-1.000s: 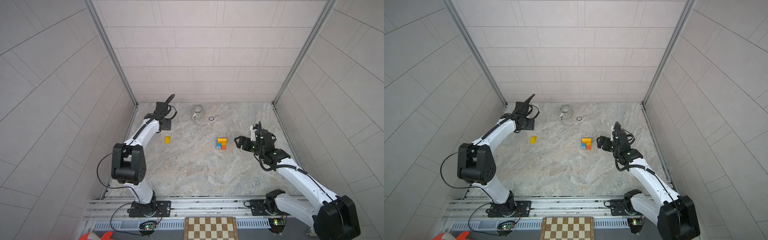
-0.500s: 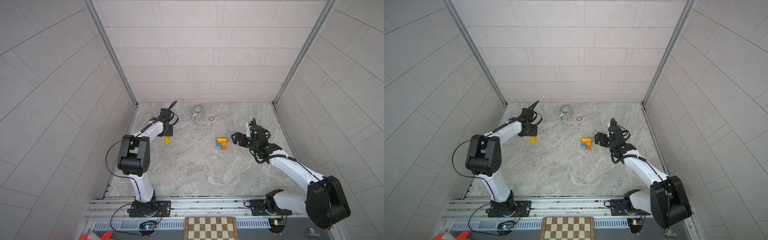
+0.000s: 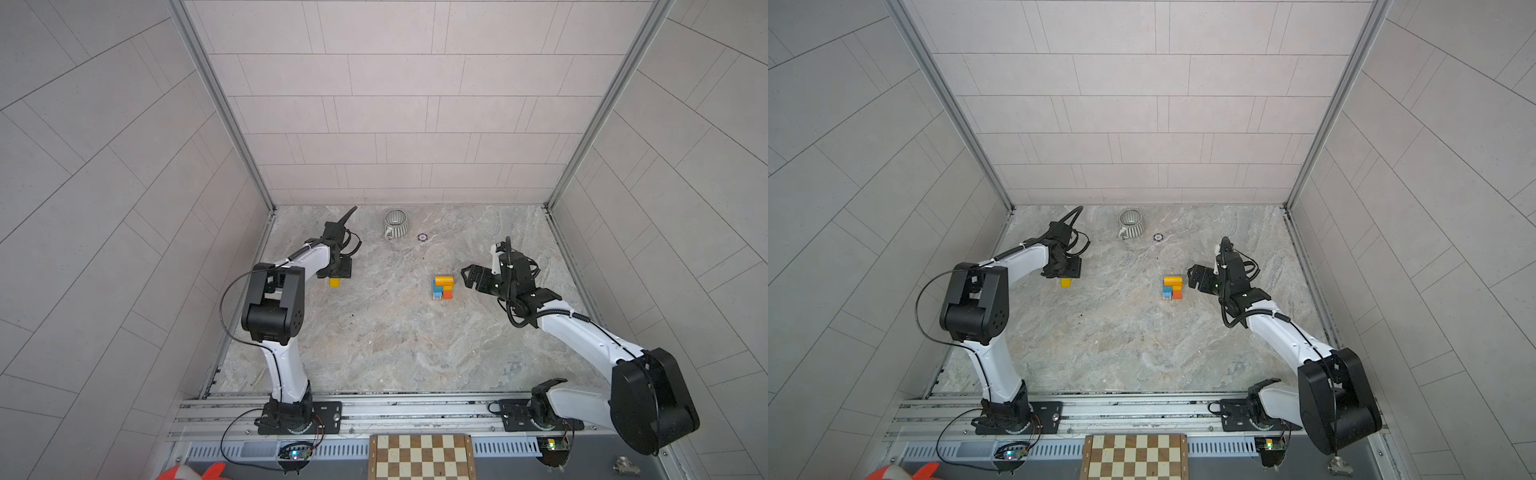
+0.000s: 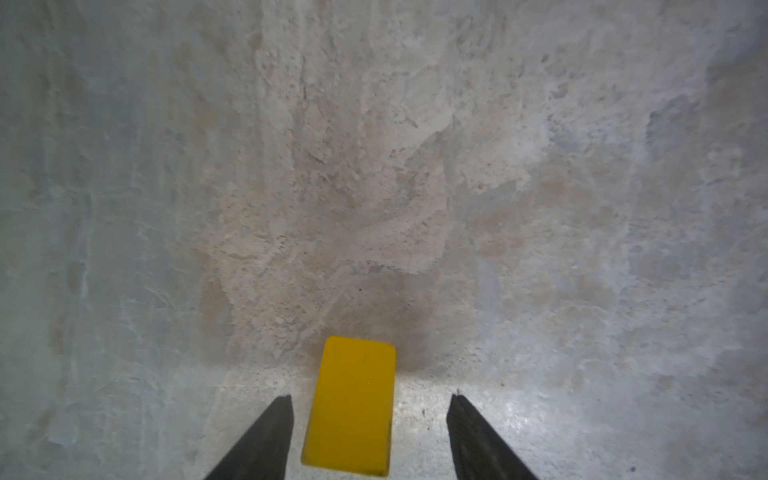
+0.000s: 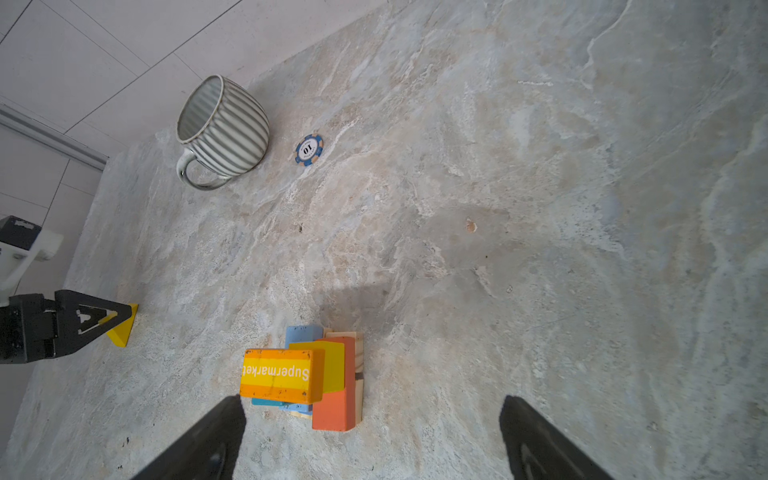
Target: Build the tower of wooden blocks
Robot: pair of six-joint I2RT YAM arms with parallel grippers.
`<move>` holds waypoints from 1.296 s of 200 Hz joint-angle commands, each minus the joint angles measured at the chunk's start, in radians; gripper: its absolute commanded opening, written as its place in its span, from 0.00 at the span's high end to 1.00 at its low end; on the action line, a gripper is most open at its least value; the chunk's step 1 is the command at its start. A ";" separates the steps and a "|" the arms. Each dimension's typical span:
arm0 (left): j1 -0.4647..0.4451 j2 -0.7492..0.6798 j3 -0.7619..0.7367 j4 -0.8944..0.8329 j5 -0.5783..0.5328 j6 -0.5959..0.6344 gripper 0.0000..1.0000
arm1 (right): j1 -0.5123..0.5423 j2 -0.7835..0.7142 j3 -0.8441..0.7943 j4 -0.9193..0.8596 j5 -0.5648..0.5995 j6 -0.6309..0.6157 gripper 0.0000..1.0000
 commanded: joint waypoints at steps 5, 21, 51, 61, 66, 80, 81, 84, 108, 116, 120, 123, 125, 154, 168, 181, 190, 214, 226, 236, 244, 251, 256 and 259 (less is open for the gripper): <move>0.001 0.024 0.031 -0.055 0.005 -0.008 0.41 | -0.005 -0.004 -0.012 0.014 -0.006 0.007 0.02; 0.001 0.025 0.032 -0.056 0.002 -0.012 0.44 | -0.005 -0.008 -0.015 0.014 -0.007 0.008 0.02; 0.001 0.028 0.035 -0.062 -0.004 -0.013 0.49 | -0.005 -0.016 -0.021 0.014 -0.008 0.008 0.02; 0.001 0.027 0.034 -0.062 -0.004 -0.013 0.52 | -0.004 -0.016 -0.022 0.016 -0.007 0.008 0.02; 0.002 0.026 0.035 -0.061 -0.003 -0.014 0.54 | -0.005 -0.016 -0.023 0.017 -0.008 0.008 0.02; 0.001 0.025 0.032 -0.062 -0.005 -0.013 0.58 | -0.006 -0.014 -0.026 0.022 -0.010 0.012 0.02; 0.002 0.025 0.031 -0.062 -0.004 -0.013 0.58 | -0.005 -0.014 -0.026 0.022 -0.009 0.012 0.02; 0.002 0.025 0.030 -0.062 -0.004 -0.013 0.59 | -0.005 -0.014 -0.026 0.024 -0.012 0.011 0.02; 0.002 0.017 0.024 -0.062 -0.009 -0.004 0.66 | -0.005 -0.012 -0.029 0.026 -0.015 0.015 0.02; 0.002 0.014 0.023 -0.062 -0.009 0.001 0.67 | -0.005 -0.012 -0.030 0.027 -0.015 0.014 0.02; 0.002 0.013 0.024 -0.065 -0.007 0.005 0.68 | -0.005 -0.013 -0.031 0.027 -0.016 0.015 0.02; 0.001 0.012 0.025 -0.067 -0.005 0.006 0.69 | -0.005 -0.012 -0.032 0.028 -0.017 0.016 0.02; 0.001 0.011 0.027 -0.068 -0.005 0.007 0.69 | -0.004 -0.012 -0.032 0.028 -0.018 0.016 0.02; 0.001 -0.010 0.039 -0.075 0.020 0.027 0.72 | -0.005 -0.014 -0.038 0.031 -0.023 0.020 0.02; 0.002 -0.023 0.053 -0.086 0.038 0.044 0.72 | -0.006 -0.015 -0.038 0.035 -0.031 0.023 0.02; 0.001 -0.035 0.075 -0.106 0.064 0.062 0.73 | -0.005 -0.014 -0.038 0.038 -0.037 0.026 0.02; 0.001 -0.044 0.093 -0.121 0.078 0.077 0.73 | -0.005 -0.012 -0.039 0.041 -0.040 0.030 0.02; -0.005 -0.078 0.132 -0.156 0.120 0.114 0.74 | -0.004 -0.019 -0.045 0.046 -0.046 0.040 0.02; -0.009 -0.093 0.150 -0.175 0.140 0.134 0.74 | -0.004 -0.027 -0.054 0.060 -0.055 0.053 0.02; -0.013 -0.101 0.166 -0.195 0.163 0.153 0.74 | -0.001 -0.034 -0.059 0.077 -0.062 0.065 0.02; -0.021 -0.104 0.179 -0.206 0.174 0.167 0.75 | 0.001 -0.039 -0.079 0.087 -0.062 0.072 0.02; -0.028 -0.108 0.189 -0.217 0.176 0.182 0.75 | 0.001 -0.043 -0.097 0.099 -0.063 0.082 0.02; -0.037 -0.108 0.198 -0.227 0.178 0.193 0.75 | 0.001 -0.047 -0.107 0.110 -0.065 0.089 0.02; -0.042 -0.107 0.205 -0.233 0.178 0.201 0.75 | 0.002 -0.048 -0.112 0.115 -0.068 0.094 0.02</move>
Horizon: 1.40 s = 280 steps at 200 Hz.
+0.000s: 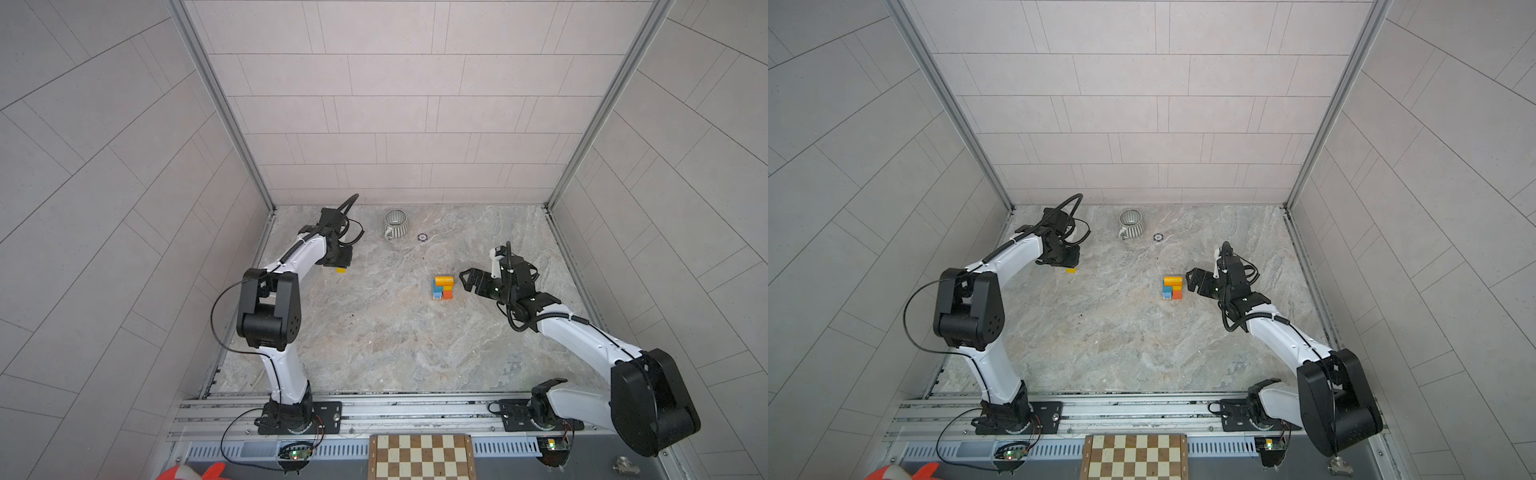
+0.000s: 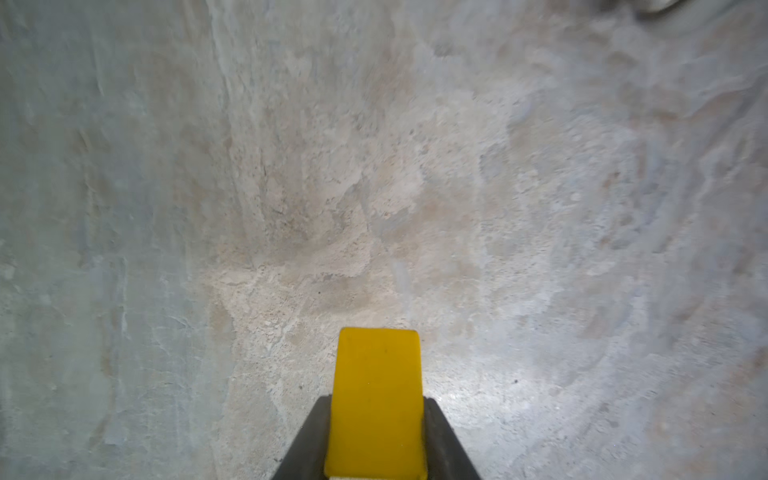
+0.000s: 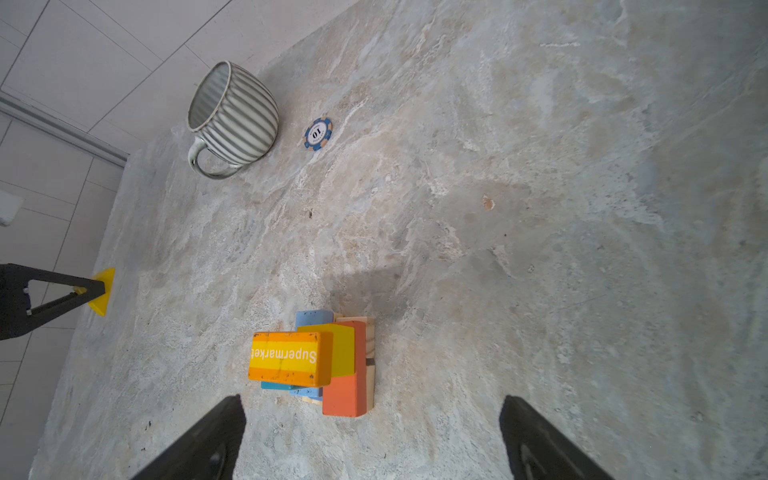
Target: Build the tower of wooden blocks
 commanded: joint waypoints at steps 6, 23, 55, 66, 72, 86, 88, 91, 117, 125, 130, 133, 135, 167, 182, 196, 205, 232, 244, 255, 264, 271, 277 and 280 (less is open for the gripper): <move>-0.043 -0.033 0.062 -0.093 0.041 0.090 0.75 | 0.003 -0.039 -0.056 0.059 -0.017 0.059 0.02; -0.085 -0.031 0.103 -0.133 0.029 0.131 0.75 | 0.004 -0.063 -0.091 0.102 -0.032 0.095 0.02; -0.157 -0.044 0.153 -0.179 0.025 0.182 0.76 | 0.003 -0.134 -0.159 0.152 -0.005 0.149 0.02; -0.182 -0.055 0.155 -0.185 0.026 0.194 0.76 | -0.003 -0.171 -0.178 0.159 0.013 0.161 0.02; -0.194 -0.060 0.155 -0.187 0.031 0.205 0.76 | -0.006 -0.190 -0.184 0.157 0.020 0.162 0.01; -0.229 -0.073 0.157 -0.199 0.035 0.243 0.76 | -0.016 -0.230 -0.192 0.147 0.028 0.162 0.01; -0.235 -0.074 0.158 -0.202 0.033 0.247 0.76 | -0.018 -0.233 -0.193 0.146 0.027 0.162 0.01; -0.243 -0.077 0.159 -0.205 0.034 0.258 0.75 | -0.020 -0.240 -0.195 0.145 0.026 0.162 0.01; -0.290 -0.084 0.200 -0.248 0.044 0.313 0.79 | -0.038 -0.275 -0.201 0.137 0.022 0.162 0.01; -0.295 -0.086 0.215 -0.263 0.066 0.321 0.79 | -0.046 -0.282 -0.209 0.144 0.017 0.172 0.01; -0.299 -0.089 0.223 -0.268 0.078 0.326 0.79 | -0.055 -0.285 -0.215 0.154 0.012 0.180 0.01; -0.301 -0.090 0.226 -0.270 0.084 0.331 0.79 | -0.059 -0.287 -0.219 0.160 0.007 0.184 0.01; -0.302 -0.092 0.228 -0.270 0.087 0.334 0.79 | -0.063 -0.288 -0.221 0.163 0.005 0.188 0.01; -0.329 -0.112 0.238 -0.259 0.145 0.399 0.79 | -0.099 -0.278 -0.240 0.192 -0.020 0.206 0.01; -0.339 -0.115 0.254 -0.251 0.168 0.425 0.79 | -0.112 -0.281 -0.258 0.225 -0.031 0.219 0.01; -0.348 -0.112 0.276 -0.245 0.193 0.448 0.79 | -0.121 -0.292 -0.273 0.239 -0.027 0.223 0.01; -0.355 -0.108 0.294 -0.242 0.203 0.464 0.79 | -0.124 -0.298 -0.275 0.234 -0.019 0.218 0.01; -0.377 -0.080 0.349 -0.255 0.221 0.522 0.79 | -0.134 -0.307 -0.285 0.235 -0.004 0.216 0.01; -0.384 -0.063 0.370 -0.261 0.232 0.536 0.79 | -0.135 -0.306 -0.291 0.244 -0.004 0.219 0.01; -0.390 -0.051 0.384 -0.261 0.240 0.550 0.79 | -0.135 -0.304 -0.296 0.252 -0.004 0.222 0.01; -0.398 -0.041 0.396 -0.259 0.243 0.563 0.79 | -0.135 -0.300 -0.300 0.257 -0.001 0.222 0.01; -0.407 -0.034 0.405 -0.259 0.245 0.574 0.79 | -0.135 -0.294 -0.303 0.263 0.000 0.223 0.01; -0.414 -0.027 0.410 -0.260 0.250 0.584 0.79 | -0.136 -0.288 -0.305 0.266 0.000 0.223 0.01; -0.418 -0.024 0.412 -0.260 0.252 0.590 0.79 | -0.136 -0.285 -0.304 0.267 0.001 0.223 0.01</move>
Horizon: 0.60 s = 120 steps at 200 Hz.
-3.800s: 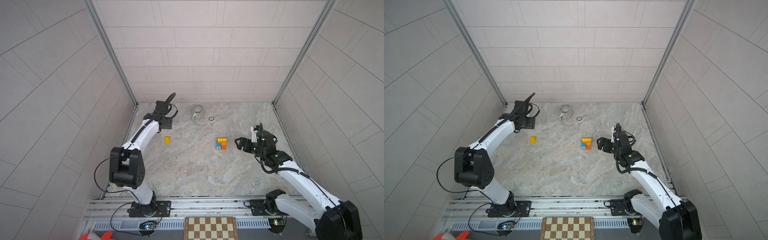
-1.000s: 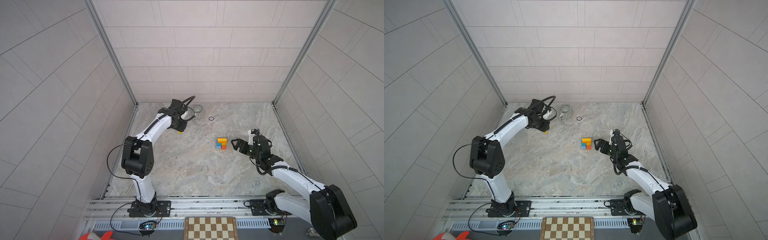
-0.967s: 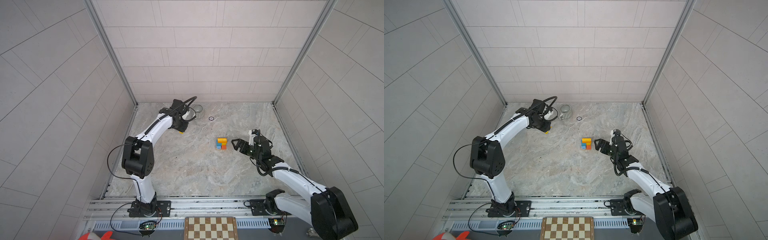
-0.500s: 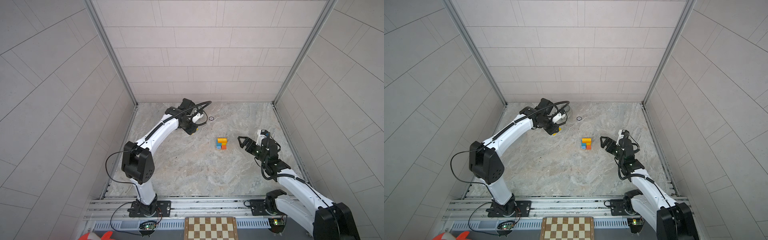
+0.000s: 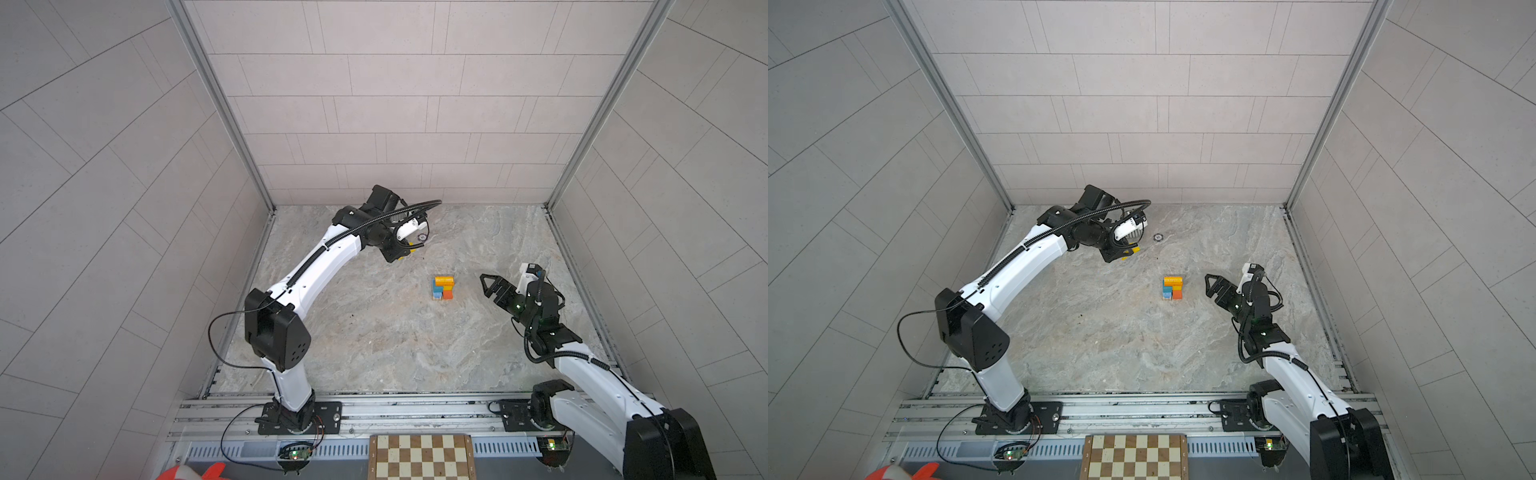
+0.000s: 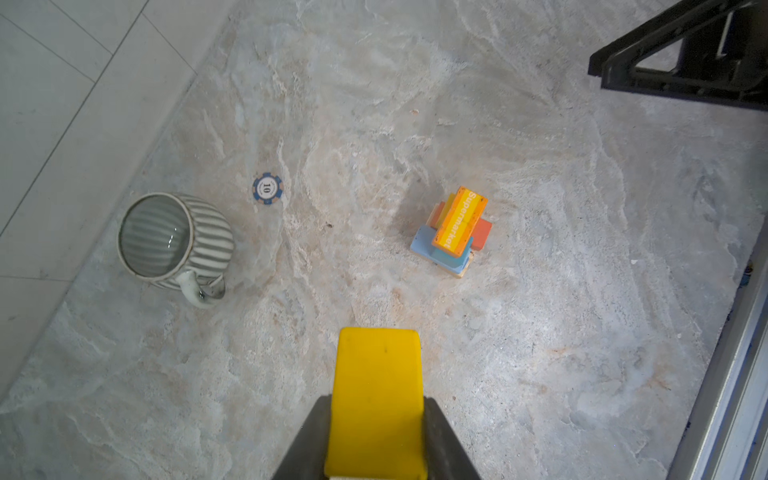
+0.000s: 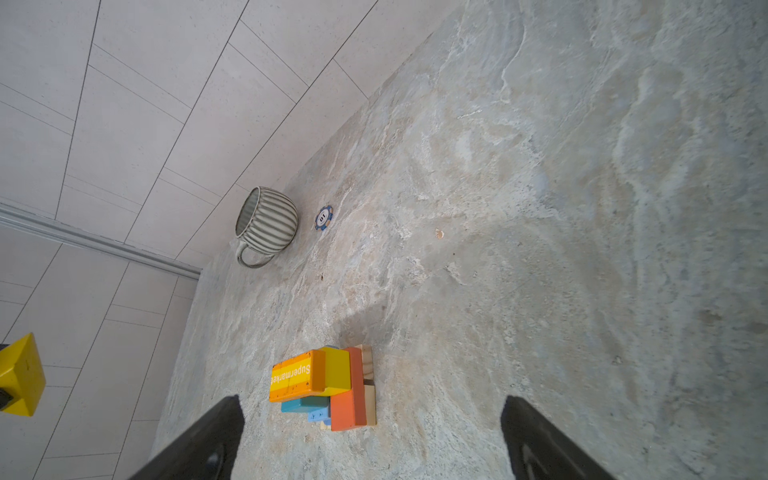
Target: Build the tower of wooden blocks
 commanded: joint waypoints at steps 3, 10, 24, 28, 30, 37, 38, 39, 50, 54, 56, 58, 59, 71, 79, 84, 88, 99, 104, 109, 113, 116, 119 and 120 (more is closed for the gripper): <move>-0.026 0.044 0.037 -0.021 0.035 0.073 0.79 | -0.006 0.012 -0.012 0.033 0.016 0.023 0.01; -0.036 0.051 0.041 -0.018 0.038 0.088 0.79 | -0.007 0.018 -0.013 0.038 0.013 0.023 0.01; -0.053 0.067 0.043 -0.012 0.049 0.114 0.80 | -0.008 0.034 -0.014 0.044 0.013 0.023 0.02; -0.060 0.072 0.045 -0.011 0.050 0.123 0.80 | -0.010 0.038 -0.014 0.045 0.013 0.021 0.01; -0.063 0.076 0.047 -0.011 0.050 0.127 0.79 | -0.009 0.040 -0.014 0.045 0.012 0.021 0.01; -0.075 0.086 0.053 -0.012 0.050 0.143 0.80 | -0.011 0.045 -0.014 0.046 0.014 0.020 0.01; -0.076 0.088 0.054 -0.011 0.048 0.146 0.80 | -0.011 0.045 -0.014 0.046 0.013 0.019 0.01; -0.079 0.089 0.054 -0.012 0.048 0.148 0.80 | -0.011 0.047 -0.015 0.046 0.013 0.019 0.01; -0.100 0.103 0.066 -0.014 0.036 0.180 0.80 | -0.012 0.053 -0.014 0.048 0.019 0.015 0.01; -0.108 0.109 0.070 -0.016 0.033 0.192 0.80 | -0.012 0.056 -0.014 0.049 0.021 0.014 0.01; -0.109 0.111 0.072 -0.017 0.030 0.198 0.80 | -0.012 0.057 -0.015 0.048 0.023 0.014 0.01; -0.114 0.114 0.075 -0.019 0.028 0.205 0.80 | -0.013 0.059 -0.015 0.049 0.022 0.014 0.01; -0.116 0.116 0.077 -0.020 0.027 0.208 0.80 | -0.013 0.059 -0.015 0.049 0.025 0.013 0.01; -0.131 0.135 0.100 -0.033 0.016 0.239 0.80 | -0.013 0.068 -0.014 0.051 0.027 0.010 0.02; -0.137 0.147 0.112 -0.038 0.015 0.253 0.80 | -0.012 0.073 -0.015 0.052 0.028 0.008 0.01; -0.140 0.152 0.121 -0.039 0.016 0.261 0.80 | -0.012 0.077 -0.014 0.054 0.028 0.007 0.01; -0.141 0.157 0.125 -0.039 0.021 0.266 0.80 | -0.012 0.077 -0.014 0.054 0.028 0.007 0.01; -0.142 0.170 0.139 -0.033 0.038 0.270 0.80 | -0.014 0.083 -0.014 0.055 0.028 0.006 0.01; -0.143 0.175 0.144 -0.030 0.043 0.273 0.81 | -0.015 0.085 -0.014 0.057 0.028 0.004 0.01; -0.144 0.181 0.149 -0.024 0.044 0.275 0.81 | -0.014 0.089 -0.014 0.056 0.030 0.004 0.01; -0.145 0.186 0.152 -0.022 0.045 0.276 0.81 | -0.014 0.089 -0.013 0.056 0.030 0.003 0.01; -0.146 0.189 0.155 -0.019 0.046 0.279 0.81 | -0.014 0.091 -0.014 0.057 0.030 0.002 0.01; -0.147 0.193 0.159 -0.019 0.046 0.282 0.81 | -0.015 0.092 -0.014 0.057 0.030 0.003 0.01; -0.148 0.195 0.160 -0.019 0.046 0.283 0.81 | -0.015 0.093 -0.014 0.057 0.031 0.003 0.01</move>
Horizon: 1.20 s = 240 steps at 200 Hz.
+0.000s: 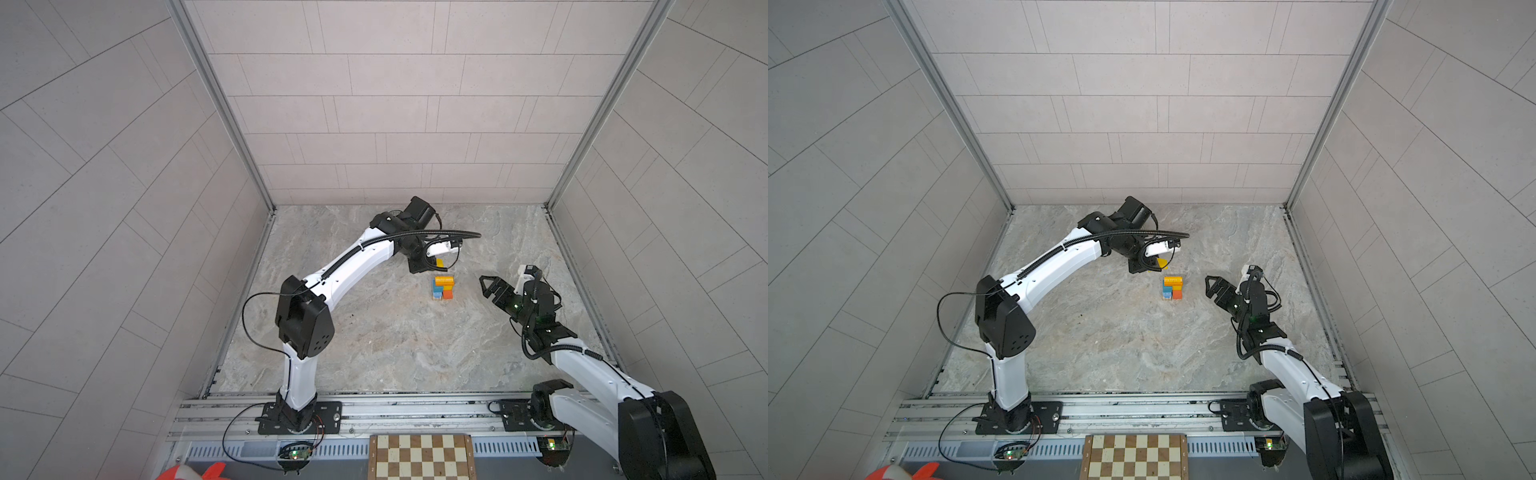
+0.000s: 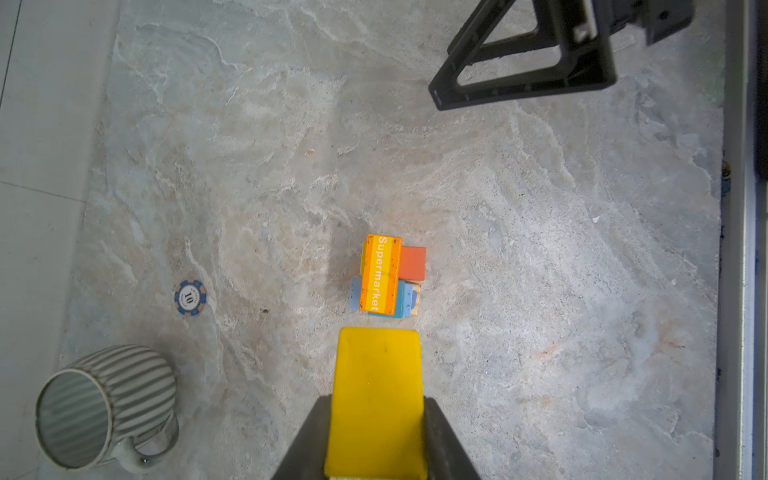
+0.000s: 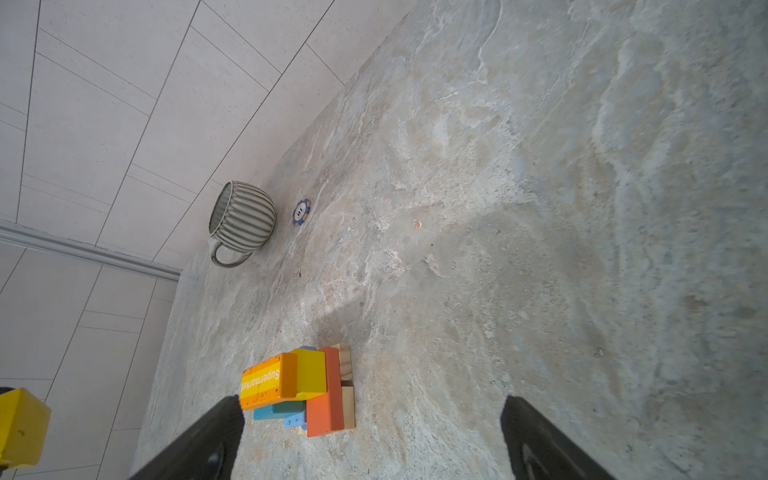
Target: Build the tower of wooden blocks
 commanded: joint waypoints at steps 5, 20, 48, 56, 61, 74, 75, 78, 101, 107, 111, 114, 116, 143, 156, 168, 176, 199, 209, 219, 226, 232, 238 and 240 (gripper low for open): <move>-0.004 0.037 0.055 -0.005 0.017 0.055 0.81 | -0.006 0.011 -0.009 0.023 0.020 -0.001 0.01; -0.010 0.057 0.071 -0.005 0.017 0.068 0.81 | -0.005 0.022 -0.009 0.027 0.022 -0.004 0.01; -0.029 0.102 0.094 -0.027 0.007 0.110 0.81 | -0.006 0.063 -0.003 0.030 0.029 -0.010 0.01; -0.031 0.114 0.104 -0.031 0.013 0.116 0.81 | -0.006 0.072 -0.002 0.033 0.025 -0.010 0.01; -0.033 0.120 0.111 -0.032 0.015 0.118 0.81 | -0.007 0.075 0.000 0.034 0.025 -0.010 0.01; -0.038 0.137 0.121 -0.032 0.015 0.126 0.81 | -0.007 0.079 -0.002 0.034 0.028 -0.011 0.01; -0.038 0.138 0.122 -0.032 0.015 0.127 0.81 | -0.007 0.080 -0.002 0.034 0.028 -0.011 0.01; -0.040 0.142 0.125 -0.034 0.016 0.128 0.81 | -0.008 0.081 0.000 0.034 0.030 -0.012 0.01; -0.057 0.174 0.154 -0.048 0.007 0.141 0.81 | -0.009 0.092 0.001 0.037 0.032 -0.014 0.01; -0.061 0.182 0.160 -0.053 0.009 0.141 0.81 | -0.009 0.096 0.002 0.038 0.031 -0.016 0.01; -0.064 0.187 0.163 -0.054 0.011 0.140 0.81 | -0.009 0.099 0.005 0.036 0.031 -0.017 0.01; -0.064 0.190 0.164 -0.054 0.013 0.140 0.81 | -0.010 0.101 0.007 0.036 0.031 -0.019 0.01; -0.064 0.192 0.165 -0.054 0.012 0.140 0.81 | -0.009 0.104 0.008 0.037 0.029 -0.020 0.01; -0.068 0.220 0.186 -0.059 0.010 0.140 0.81 | -0.009 0.130 0.020 0.033 0.029 -0.027 0.01; -0.069 0.235 0.208 -0.072 0.017 0.142 0.82 | -0.009 0.141 0.024 0.034 0.030 -0.027 0.01; -0.069 0.247 0.224 -0.079 0.020 0.143 0.82 | -0.009 0.150 0.025 0.038 0.028 -0.028 0.01; -0.072 0.254 0.232 -0.079 0.021 0.144 0.82 | -0.009 0.155 0.027 0.041 0.026 -0.027 0.01; -0.081 0.275 0.243 -0.089 -0.004 0.162 0.82 | -0.009 0.167 0.029 0.047 0.024 -0.024 0.01; -0.084 0.281 0.245 -0.090 -0.015 0.169 0.82 | -0.009 0.173 0.029 0.054 0.024 -0.022 0.01; -0.086 0.287 0.247 -0.091 -0.020 0.171 0.82 | -0.008 0.185 0.028 0.065 0.018 -0.015 0.01; -0.086 0.291 0.247 -0.090 -0.020 0.172 0.82 | -0.009 0.198 0.028 0.075 0.012 -0.010 0.02; -0.086 0.293 0.245 -0.092 -0.025 0.174 0.82 | -0.007 0.209 0.028 0.083 0.006 -0.007 0.02; -0.086 0.297 0.245 -0.093 -0.030 0.176 0.82 | -0.008 0.218 0.029 0.089 0.003 -0.004 0.02; -0.086 0.299 0.244 -0.093 -0.032 0.176 0.82 | -0.009 0.221 0.029 0.090 0.001 -0.003 0.02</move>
